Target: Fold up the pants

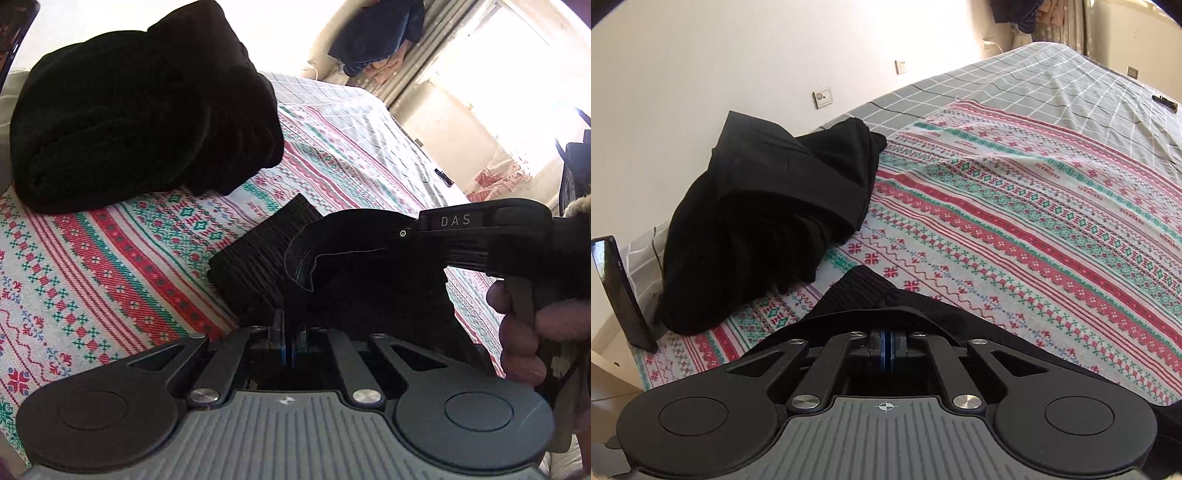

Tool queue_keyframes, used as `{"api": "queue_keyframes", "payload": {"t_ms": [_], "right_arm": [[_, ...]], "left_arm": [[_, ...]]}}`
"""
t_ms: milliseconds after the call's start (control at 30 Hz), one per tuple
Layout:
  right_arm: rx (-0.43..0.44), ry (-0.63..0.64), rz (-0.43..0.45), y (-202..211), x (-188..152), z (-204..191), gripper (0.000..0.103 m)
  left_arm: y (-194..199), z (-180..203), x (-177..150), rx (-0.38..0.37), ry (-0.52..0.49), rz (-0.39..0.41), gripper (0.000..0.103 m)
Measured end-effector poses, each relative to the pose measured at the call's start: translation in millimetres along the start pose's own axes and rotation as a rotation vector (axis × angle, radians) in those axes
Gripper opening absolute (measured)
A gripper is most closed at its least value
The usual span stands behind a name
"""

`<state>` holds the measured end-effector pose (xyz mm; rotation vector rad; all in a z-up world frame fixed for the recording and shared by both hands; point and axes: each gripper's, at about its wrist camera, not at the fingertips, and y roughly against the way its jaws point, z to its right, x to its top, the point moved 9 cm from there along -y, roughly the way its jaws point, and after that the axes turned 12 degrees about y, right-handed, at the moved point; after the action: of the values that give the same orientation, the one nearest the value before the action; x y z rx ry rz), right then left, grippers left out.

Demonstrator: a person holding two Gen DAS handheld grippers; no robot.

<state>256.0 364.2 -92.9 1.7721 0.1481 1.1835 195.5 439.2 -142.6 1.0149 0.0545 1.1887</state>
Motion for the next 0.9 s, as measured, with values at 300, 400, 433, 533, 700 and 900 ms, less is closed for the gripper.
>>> {"api": "queue_keyframes", "payload": {"t_ms": [300, 400, 433, 533, 700, 900], "right_arm": [[0.048, 0.013, 0.039, 16.0, 23.1, -6.0, 0.018], [0.094, 0.011, 0.006, 18.8, 20.9, -5.8, 0.088], [0.118, -0.002, -0.011, 19.5, 19.9, -5.7, 0.095], [0.102, -0.033, 0.019, 28.0, 23.7, 0.2, 0.093], [-0.02, 0.003, 0.069, 39.8, 21.0, 21.5, 0.093], [-0.153, 0.039, 0.026, 22.7, -19.0, 55.1, 0.084]], "left_arm": [[14.6, -20.2, 6.7, 0.053, 0.026, 0.027, 0.036], [12.8, -22.6, 6.3, 0.074, 0.033, 0.03, 0.033], [15.4, -22.5, 6.1, 0.076, 0.034, 0.035, 0.032], [16.0, -24.3, 7.5, 0.077, 0.045, 0.041, 0.031], [16.2, -27.7, 7.2, 0.073, 0.068, 0.032, 0.032], [16.6, -28.4, 7.6, 0.081, 0.077, 0.035, 0.033]]}}
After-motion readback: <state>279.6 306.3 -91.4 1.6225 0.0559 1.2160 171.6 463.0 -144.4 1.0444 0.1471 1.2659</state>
